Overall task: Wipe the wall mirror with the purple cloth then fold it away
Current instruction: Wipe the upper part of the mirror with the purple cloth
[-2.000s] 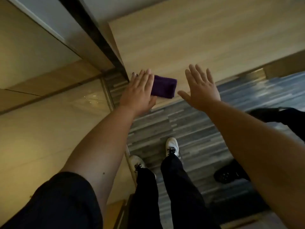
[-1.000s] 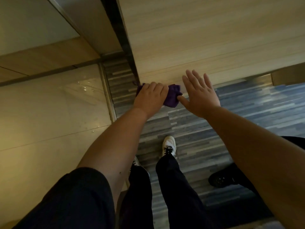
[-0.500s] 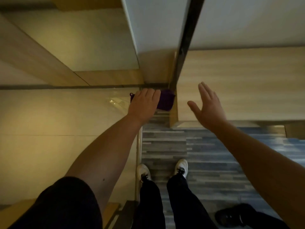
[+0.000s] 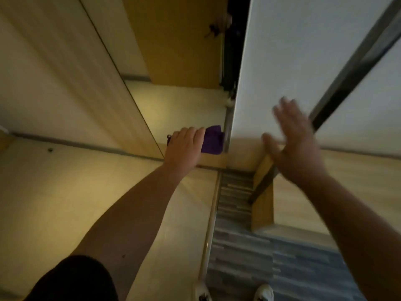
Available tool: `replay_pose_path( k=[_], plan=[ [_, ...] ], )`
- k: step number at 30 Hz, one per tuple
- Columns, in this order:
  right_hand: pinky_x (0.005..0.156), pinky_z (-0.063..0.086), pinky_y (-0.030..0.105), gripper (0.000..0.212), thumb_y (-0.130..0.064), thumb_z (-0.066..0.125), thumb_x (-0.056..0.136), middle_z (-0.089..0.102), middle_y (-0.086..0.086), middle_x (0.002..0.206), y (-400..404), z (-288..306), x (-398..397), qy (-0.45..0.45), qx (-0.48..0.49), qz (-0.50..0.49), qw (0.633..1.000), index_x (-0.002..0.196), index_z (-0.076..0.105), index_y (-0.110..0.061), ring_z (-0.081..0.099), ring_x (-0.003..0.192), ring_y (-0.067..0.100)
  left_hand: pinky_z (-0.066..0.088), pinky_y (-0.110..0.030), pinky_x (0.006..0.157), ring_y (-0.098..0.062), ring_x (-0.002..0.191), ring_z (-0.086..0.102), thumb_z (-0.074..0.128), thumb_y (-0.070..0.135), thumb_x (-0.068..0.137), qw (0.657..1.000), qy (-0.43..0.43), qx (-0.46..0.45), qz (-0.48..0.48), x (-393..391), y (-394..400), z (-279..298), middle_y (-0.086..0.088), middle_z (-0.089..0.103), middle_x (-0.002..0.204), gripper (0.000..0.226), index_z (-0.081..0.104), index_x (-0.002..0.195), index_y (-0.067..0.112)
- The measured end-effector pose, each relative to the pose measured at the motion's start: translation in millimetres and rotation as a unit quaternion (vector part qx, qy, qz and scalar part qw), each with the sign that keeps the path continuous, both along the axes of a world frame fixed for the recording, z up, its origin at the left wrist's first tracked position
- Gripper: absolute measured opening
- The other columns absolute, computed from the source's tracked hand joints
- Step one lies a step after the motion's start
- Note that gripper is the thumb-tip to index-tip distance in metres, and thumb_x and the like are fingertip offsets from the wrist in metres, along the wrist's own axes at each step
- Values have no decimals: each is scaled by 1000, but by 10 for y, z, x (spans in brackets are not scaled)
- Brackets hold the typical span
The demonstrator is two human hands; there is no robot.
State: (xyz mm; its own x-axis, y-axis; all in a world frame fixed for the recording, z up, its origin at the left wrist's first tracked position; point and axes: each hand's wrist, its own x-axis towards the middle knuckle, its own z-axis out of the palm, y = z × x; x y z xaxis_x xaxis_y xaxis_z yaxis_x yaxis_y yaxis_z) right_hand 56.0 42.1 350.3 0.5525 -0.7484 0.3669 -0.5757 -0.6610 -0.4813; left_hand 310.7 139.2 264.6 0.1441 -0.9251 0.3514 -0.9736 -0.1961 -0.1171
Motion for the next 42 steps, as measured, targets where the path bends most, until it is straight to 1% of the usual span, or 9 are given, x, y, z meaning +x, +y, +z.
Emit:
replay_pose_path(
  k=[3, 8, 12, 20, 23, 28, 32, 35, 42],
  plan=[
    [122, -1, 41, 66, -49, 33, 100, 6, 4, 165, -96, -60, 828, 92, -62, 51, 993, 156, 20, -17, -6, 151, 16, 44, -39, 72, -28, 85, 57, 65, 19, 83, 998, -17, -63, 13, 393, -23, 408, -10, 61, 100, 43, 55, 123, 6],
    [122, -2, 42, 74, -55, 15, 96, 9, 7, 165, -340, 365, 1623, 97, -141, 29, 985, 156, 22, -12, -3, 152, 21, 47, -41, 71, -31, 85, 58, 76, 18, 79, 988, -56, -143, 24, 1125, -43, 1260, -13, 61, 98, 54, 54, 127, 3],
    [123, 1, 45, 71, -53, 22, 98, 17, 10, 164, -496, 845, 2048, 85, -216, 25, 972, 154, 26, -10, 1, 152, 23, 48, -42, 72, -32, 84, 59, 76, 18, 78, 977, -96, -188, 27, 1565, -143, 1816, -14, 61, 97, 55, 54, 127, 2],
    [122, -7, 42, 66, -47, 33, 99, 24, 14, 162, -1256, 1826, 2852, 63, -365, 28, 928, 152, 33, -7, 7, 151, 25, 45, -41, 72, -30, 85, 58, 70, 21, 86, 946, -167, -276, 31, 2230, -784, 2563, -13, 60, 99, 49, 53, 128, 3],
    [123, -8, 47, 66, -45, 38, 98, 23, 16, 162, -1595, 2296, 3173, 70, -418, 25, 905, 151, 36, -6, 9, 152, 31, 44, -40, 72, -29, 85, 57, 70, 23, 87, 933, -180, -308, 40, 2534, -1086, 2947, -12, 60, 99, 49, 53, 129, 4],
    [123, -7, 48, 65, -44, 35, 99, 26, 19, 160, -1929, 3187, 3668, 52, -485, 14, 873, 149, 37, -2, 15, 151, 35, 43, -41, 76, -30, 89, 58, 71, 24, 86, 906, -219, -357, 66, 3012, -1452, 3741, -12, 61, 104, 54, 53, 132, 4],
    [123, -2, 52, 67, -48, 19, 102, 17, 17, 163, -2040, 3785, 4004, 34, -522, -22, 852, 152, 29, -5, 8, 153, 32, 44, -42, 77, -29, 90, 58, 72, 28, 86, 886, -238, -391, 73, 3293, -1627, 4291, -11, 61, 104, 57, 51, 134, 4],
    [123, 4, 56, 69, -50, 12, 102, 17, 16, 164, -2069, 4113, 4191, 24, -541, -51, 839, 153, 26, -6, 7, 153, 32, 45, -42, 78, -29, 91, 58, 58, 31, 92, 867, -262, -419, 67, 3470, -1724, 4635, -12, 61, 104, 50, 52, 133, 4],
    [122, 7, 57, 68, -50, 20, 102, 18, 17, 163, -2165, 4500, 4488, 9, -565, -110, 817, 154, 25, -5, 9, 152, 34, 44, -44, 80, -32, 94, 57, 42, 44, 96, 837, -284, -466, 38, 3848, -1868, 5352, -14, 60, 108, 56, 51, 133, 3]
  ],
)
